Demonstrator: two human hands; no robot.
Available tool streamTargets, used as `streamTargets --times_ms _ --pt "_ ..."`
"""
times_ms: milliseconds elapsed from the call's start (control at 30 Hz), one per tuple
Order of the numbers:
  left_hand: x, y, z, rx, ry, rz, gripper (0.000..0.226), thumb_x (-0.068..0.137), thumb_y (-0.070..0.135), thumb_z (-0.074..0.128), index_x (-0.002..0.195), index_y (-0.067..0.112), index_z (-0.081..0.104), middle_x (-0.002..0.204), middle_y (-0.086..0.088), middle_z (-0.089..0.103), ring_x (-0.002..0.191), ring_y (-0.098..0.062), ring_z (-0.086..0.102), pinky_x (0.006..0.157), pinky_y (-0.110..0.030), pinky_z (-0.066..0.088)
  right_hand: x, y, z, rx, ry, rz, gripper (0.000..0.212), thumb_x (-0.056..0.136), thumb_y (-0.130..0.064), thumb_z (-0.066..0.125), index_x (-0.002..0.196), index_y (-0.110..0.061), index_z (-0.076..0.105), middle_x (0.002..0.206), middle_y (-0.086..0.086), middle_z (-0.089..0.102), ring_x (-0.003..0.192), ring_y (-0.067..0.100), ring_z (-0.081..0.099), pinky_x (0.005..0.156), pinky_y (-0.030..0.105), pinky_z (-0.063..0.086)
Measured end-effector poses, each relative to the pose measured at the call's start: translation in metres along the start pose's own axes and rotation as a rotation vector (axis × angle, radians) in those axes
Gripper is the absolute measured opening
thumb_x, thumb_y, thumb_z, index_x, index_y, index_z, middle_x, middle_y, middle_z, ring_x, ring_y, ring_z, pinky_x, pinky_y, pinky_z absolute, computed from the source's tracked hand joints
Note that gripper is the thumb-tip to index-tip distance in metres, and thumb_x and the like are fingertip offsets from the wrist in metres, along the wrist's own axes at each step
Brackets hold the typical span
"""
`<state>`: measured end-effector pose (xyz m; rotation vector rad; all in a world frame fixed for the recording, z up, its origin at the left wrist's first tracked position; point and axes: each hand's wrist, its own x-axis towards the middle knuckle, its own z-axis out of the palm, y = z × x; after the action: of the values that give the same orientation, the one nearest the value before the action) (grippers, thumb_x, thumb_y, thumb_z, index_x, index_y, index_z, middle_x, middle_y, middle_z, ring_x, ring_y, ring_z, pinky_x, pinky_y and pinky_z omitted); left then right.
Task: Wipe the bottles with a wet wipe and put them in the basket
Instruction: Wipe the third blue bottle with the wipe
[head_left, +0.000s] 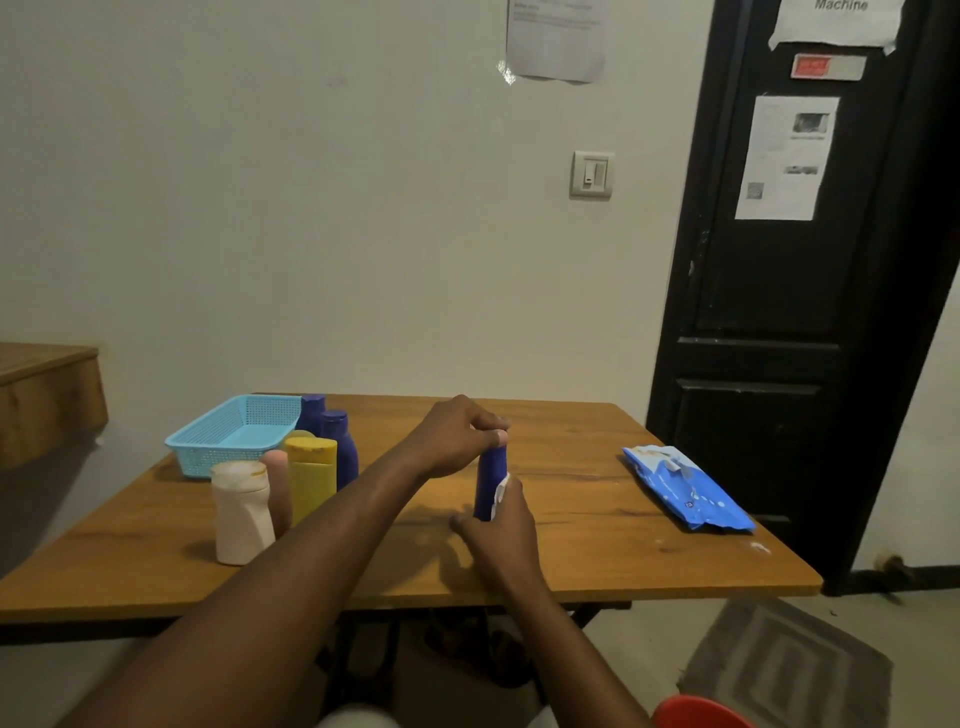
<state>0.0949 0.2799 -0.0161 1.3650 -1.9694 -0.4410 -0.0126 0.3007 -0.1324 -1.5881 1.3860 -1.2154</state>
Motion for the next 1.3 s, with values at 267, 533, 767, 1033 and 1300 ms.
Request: streamTargets --times_ms 267,533,767,1033,1300 --pt "-0.003 -0.009 -0.005 -0.049 -0.023 0.038 0.03 0.098 0.014 0.062 0.126 0.016 0.073 0.133 0.002 0.069 0.123 -0.008 0.061 0.106 -0.033 0.049 -0.032 -0.013 0.016 0.02 0.01 -0.139 0.121 0.085 -0.031 0.076 0.156 -0.039 -0.02 0.17 -0.011 -0.007 0.154 0.02 0.019 0.113 0.04 0.044" --pt "-0.008 -0.013 0.003 -0.108 0.074 0.076 0.023 0.096 0.026 0.069 0.116 0.022 0.078 0.126 0.007 0.072 0.117 -0.006 0.064 0.102 -0.036 0.053 0.02 -0.019 -0.007 0.055 -0.018 -0.132 0.079 0.08 -0.031 0.081 0.14 -0.034 0.03 0.136 -0.004 0.053 0.122 0.019 0.056 0.087 0.029 0.053" --pt "-0.006 -0.013 0.008 -0.141 0.092 0.047 0.021 0.096 0.017 0.069 0.113 0.013 0.079 0.121 0.007 0.074 0.114 -0.006 0.065 0.101 -0.037 0.054 -0.015 0.008 0.005 -0.123 -0.05 -0.025 0.112 0.08 -0.034 0.08 0.159 -0.027 0.001 0.156 -0.001 0.036 0.131 0.019 0.049 0.098 0.035 0.054" --pt "-0.009 -0.013 0.006 -0.15 0.107 0.087 0.019 0.093 0.019 0.071 0.11 0.019 0.081 0.118 0.006 0.076 0.109 -0.001 0.067 0.095 -0.027 0.053 -0.003 -0.026 0.018 -0.031 0.054 -0.141 0.123 0.073 -0.045 0.08 0.158 -0.033 -0.009 0.169 -0.002 0.008 0.154 0.025 0.02 0.116 0.054 0.038" --pt "-0.011 -0.01 0.013 -0.127 0.137 0.068 0.02 0.096 0.016 0.068 0.111 0.012 0.08 0.12 0.003 0.075 0.109 -0.008 0.067 0.094 -0.029 0.055 0.005 0.004 -0.002 0.001 -0.079 0.043 0.074 0.078 -0.032 0.081 0.137 -0.023 0.039 0.114 -0.001 0.062 0.098 0.015 0.064 0.084 0.038 0.061"
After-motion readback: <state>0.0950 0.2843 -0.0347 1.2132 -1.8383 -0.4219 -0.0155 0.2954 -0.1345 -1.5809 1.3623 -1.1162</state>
